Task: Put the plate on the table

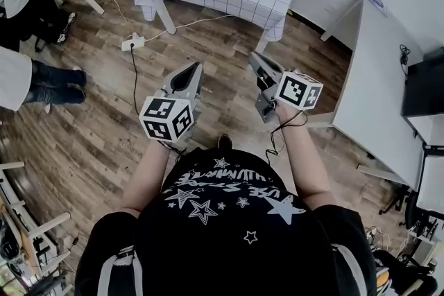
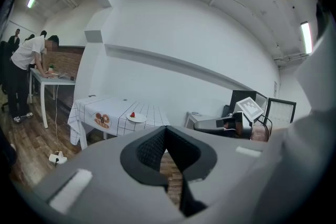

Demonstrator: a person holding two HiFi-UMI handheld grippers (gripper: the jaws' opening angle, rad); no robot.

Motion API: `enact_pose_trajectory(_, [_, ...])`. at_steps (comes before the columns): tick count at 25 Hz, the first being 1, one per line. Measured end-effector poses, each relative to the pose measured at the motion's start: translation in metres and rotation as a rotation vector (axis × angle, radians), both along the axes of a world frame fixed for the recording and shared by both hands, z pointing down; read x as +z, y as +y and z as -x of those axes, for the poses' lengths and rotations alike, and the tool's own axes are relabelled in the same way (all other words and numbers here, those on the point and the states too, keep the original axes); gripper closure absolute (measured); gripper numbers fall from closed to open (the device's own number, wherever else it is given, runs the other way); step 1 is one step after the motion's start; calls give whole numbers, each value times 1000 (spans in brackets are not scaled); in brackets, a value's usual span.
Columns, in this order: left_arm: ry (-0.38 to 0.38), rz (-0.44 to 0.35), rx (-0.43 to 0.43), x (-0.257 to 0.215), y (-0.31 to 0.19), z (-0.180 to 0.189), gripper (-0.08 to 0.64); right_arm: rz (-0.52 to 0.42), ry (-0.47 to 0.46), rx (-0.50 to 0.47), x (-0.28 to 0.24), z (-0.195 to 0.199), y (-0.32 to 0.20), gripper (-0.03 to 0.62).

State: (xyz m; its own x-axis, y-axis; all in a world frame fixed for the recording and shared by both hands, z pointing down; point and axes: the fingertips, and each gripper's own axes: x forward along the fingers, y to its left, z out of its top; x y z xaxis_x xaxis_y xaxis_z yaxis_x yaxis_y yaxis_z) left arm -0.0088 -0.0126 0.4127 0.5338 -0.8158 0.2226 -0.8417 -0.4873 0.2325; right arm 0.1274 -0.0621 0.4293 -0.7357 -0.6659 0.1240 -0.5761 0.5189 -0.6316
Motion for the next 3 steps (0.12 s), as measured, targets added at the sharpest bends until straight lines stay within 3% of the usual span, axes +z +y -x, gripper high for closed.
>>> enact_pose_trajectory(3, [-5,-6,-1,-4,8,16,552,-9,35,13,-2,8,9,574])
